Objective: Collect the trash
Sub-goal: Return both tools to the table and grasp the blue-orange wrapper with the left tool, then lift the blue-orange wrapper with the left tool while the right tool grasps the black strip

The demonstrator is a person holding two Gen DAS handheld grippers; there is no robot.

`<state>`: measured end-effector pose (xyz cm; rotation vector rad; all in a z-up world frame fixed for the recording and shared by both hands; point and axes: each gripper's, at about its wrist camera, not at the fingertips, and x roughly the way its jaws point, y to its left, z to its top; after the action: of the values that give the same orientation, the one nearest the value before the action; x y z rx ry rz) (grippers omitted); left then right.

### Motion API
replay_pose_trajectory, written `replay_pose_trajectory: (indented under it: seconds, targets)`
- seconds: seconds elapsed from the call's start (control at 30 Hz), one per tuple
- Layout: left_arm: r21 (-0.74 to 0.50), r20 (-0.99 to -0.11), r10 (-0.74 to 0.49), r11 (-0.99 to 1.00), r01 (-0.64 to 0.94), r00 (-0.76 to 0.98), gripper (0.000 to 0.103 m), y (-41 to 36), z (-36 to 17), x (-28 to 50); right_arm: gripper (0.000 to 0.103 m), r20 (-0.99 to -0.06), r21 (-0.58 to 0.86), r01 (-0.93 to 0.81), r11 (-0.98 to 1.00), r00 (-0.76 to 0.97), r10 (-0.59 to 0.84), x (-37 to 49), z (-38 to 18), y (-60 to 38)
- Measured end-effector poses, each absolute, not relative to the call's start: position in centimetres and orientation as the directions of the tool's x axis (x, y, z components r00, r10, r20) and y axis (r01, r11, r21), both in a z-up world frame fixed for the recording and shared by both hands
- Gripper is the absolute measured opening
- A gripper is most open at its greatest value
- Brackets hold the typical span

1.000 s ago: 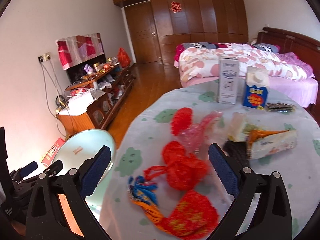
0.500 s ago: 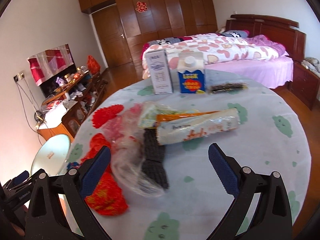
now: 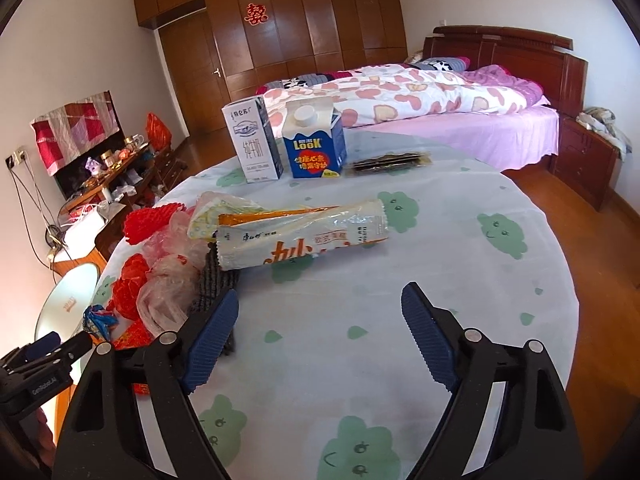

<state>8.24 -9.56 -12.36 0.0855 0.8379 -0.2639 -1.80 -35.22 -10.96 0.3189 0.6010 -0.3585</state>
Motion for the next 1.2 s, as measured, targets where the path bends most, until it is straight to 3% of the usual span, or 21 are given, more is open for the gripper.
replay_pose_trajectory:
  seconds: [0.5,0.63,0.7,0.73,0.8,1.2]
  targets:
    - [-0.027,-0.795,-0.176,0.966,0.256,0.581,0.071,-13.1,-14.2,8.6,0.083,-0.580,0.212,0.413,0.886,0.783,-0.227,-3.0,-10.6,-36.2]
    - [0.000,-0.794,-0.168,0.961,0.277,0.585,0.063,-13.8,-14.4,8.4,0.083,-0.580,0.221,0.421,0.880,0.782,-0.228,-3.1,-10.7,-36.5]
    - [0.022,-0.785,-0.158,0.959,0.282,0.599,0.055,-13.9,-14.3,8.3,0.083,-0.580,0.223,0.423,0.878,0.782,-0.229,-3.1,-10.7,-36.6]
    - [0.017,-0.780,-0.174,0.954,0.299,0.602,0.046,-13.9,-14.2,8.1,0.083,-0.581,0.224,0.425,0.877,0.781,-0.230,-3.2,-10.7,-36.7]
    - [0.001,-0.778,-0.198,0.948,0.317,0.596,0.039,-13.9,-14.1,8.1,0.083,-0.585,0.226,0.433,0.873,0.777,-0.233,-3.1,-10.9,-36.8]
    - [-0.003,-0.723,-0.267,0.924,0.383,0.637,0.034,-12.4,-11.7,6.0,0.080,-0.605,0.247,0.461,0.853,0.761,-0.236,-3.2,-11.3,-37.9]
